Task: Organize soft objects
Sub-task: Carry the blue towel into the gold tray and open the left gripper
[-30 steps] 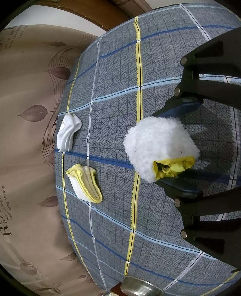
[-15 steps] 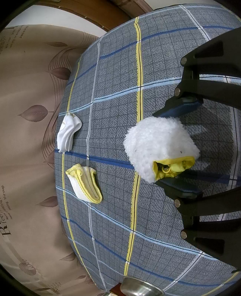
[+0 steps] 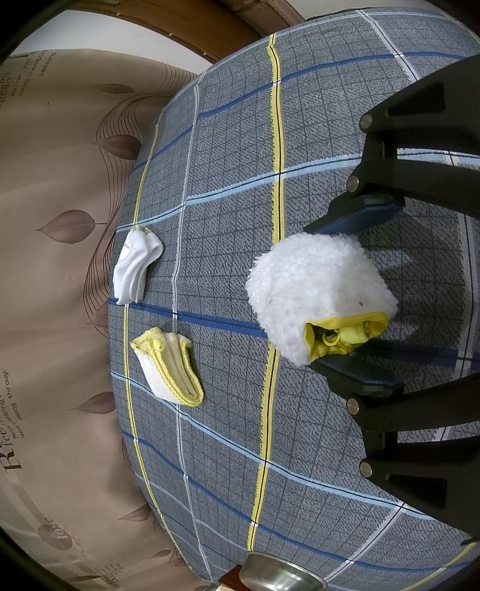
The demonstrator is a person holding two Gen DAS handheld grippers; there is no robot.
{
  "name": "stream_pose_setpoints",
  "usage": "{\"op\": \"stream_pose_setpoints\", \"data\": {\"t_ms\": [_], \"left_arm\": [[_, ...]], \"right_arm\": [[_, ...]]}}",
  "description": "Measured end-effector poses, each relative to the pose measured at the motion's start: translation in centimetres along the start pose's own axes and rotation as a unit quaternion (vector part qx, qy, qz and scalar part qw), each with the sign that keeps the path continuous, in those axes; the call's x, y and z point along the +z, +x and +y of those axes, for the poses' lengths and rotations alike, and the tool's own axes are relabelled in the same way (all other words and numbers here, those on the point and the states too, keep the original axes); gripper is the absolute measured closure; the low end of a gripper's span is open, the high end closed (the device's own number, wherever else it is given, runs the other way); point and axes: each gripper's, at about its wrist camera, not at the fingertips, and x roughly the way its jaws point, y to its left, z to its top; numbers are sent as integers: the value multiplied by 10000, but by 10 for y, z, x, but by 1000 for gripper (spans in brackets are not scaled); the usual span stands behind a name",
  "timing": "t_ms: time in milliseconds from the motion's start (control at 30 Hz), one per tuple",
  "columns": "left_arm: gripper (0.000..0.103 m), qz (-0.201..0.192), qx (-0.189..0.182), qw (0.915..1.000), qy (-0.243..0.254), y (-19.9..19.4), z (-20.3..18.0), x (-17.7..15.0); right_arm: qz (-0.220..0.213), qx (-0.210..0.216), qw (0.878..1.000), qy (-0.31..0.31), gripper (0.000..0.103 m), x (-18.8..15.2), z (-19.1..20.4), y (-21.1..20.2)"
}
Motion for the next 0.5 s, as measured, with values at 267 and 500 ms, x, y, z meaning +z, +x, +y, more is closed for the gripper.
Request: {"op": "stream_pose_setpoints", "data": {"t_ms": [267,500], "left_arm": [[52,-670,383,9970,-81,-42,2,-8],[52,-1083,902,9900,-49,-50,0,-29]], "right_arm": [[1,1,10000,4,45,0,0,0],[4,4,10000,16,45,0,0,0]]}}
